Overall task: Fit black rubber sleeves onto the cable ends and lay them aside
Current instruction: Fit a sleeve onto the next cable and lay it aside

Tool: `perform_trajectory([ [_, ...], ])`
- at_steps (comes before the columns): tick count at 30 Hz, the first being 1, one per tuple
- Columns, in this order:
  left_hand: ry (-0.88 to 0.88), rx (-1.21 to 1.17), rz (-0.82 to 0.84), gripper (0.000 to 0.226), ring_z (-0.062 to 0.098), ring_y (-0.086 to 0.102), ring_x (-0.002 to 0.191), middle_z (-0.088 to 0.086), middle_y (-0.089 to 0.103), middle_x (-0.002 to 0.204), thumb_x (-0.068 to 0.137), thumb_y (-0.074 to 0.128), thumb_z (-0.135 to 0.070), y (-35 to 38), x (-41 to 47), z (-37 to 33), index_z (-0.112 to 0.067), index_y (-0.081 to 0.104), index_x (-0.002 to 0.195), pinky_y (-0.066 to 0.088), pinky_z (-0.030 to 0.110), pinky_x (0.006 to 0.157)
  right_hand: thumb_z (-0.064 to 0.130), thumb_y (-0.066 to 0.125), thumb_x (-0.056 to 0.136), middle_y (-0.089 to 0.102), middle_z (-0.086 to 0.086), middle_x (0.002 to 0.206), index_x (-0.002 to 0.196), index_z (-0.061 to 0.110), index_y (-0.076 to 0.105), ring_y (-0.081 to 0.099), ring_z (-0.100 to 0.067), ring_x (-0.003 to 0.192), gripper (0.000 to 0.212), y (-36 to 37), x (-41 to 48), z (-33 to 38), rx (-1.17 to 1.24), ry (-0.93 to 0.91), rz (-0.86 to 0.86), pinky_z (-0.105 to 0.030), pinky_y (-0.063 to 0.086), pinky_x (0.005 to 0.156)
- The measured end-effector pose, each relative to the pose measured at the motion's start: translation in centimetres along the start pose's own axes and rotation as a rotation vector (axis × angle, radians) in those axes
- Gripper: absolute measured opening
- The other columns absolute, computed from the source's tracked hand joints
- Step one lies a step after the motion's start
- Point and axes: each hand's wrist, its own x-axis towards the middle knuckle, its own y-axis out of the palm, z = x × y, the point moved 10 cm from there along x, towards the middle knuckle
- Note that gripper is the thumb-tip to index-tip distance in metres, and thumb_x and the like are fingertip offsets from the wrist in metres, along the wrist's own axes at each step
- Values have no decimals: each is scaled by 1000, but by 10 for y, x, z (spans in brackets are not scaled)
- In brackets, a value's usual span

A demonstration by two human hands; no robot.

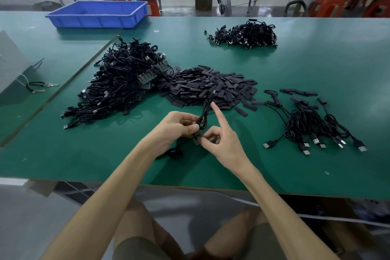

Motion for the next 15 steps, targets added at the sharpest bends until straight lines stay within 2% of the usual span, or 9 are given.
perform_trajectory([
  [2,12,-83,-47,19,23,62,95,15,68,100,94,65,3,-4,-3,5,-3,70,112,51,37,95,12,73,92,71,9,80,165,36,6,59,-6,67,103,-2,0,-2,9,13,-17,-25,52,75],
  [4,31,-213,-90,18,24,61,95,11,66,96,92,64,8,-7,-7,9,-6,68,101,49,37,97,10,72,94,70,7,81,166,30,11,62,-10,70,97,-3,0,-3,4,30,-29,-27,53,77],
  [6,45,-320,-113,19,22,64,98,9,68,95,91,63,11,-12,-9,12,-7,66,97,49,36,100,9,72,94,71,5,82,158,23,35,67,-15,73,75,-6,0,-5,21,54,-45,-28,54,79],
  [7,39,-331,-117,17,21,66,98,9,70,94,90,65,10,-14,-10,13,-5,66,97,51,35,98,9,72,94,72,4,83,148,22,50,69,-15,73,59,-7,0,-5,29,64,-49,-29,54,79],
  [8,20,-322,-112,14,22,68,97,9,72,95,89,68,8,-17,-10,15,-2,68,98,54,33,95,8,72,95,73,3,83,134,20,61,71,-14,72,43,-8,1,-5,30,71,-48,-31,56,79],
  [10,-50,-269,-76,16,26,73,97,15,76,101,88,72,2,-21,-12,18,5,69,103,59,29,87,7,71,95,73,2,82,118,18,69,72,-14,72,25,-9,0,-6,33,87,-56,-36,59,79],
  [12,-123,-171,-43,16,24,75,93,19,76,103,91,72,-5,-27,-17,18,4,70,104,61,26,77,6,70,96,73,2,80,114,17,69,73,-15,72,21,-14,-1,-6,62,98,-96,-37,60,82],
  [15,-185,34,-22,17,20,76,85,7,78,101,98,67,-19,-44,-27,12,-3,72,104,60,25,65,5,69,97,72,2,81,111,17,67,74,-13,74,19,-19,-2,-6,129,90,-146,-36,60,84],
])
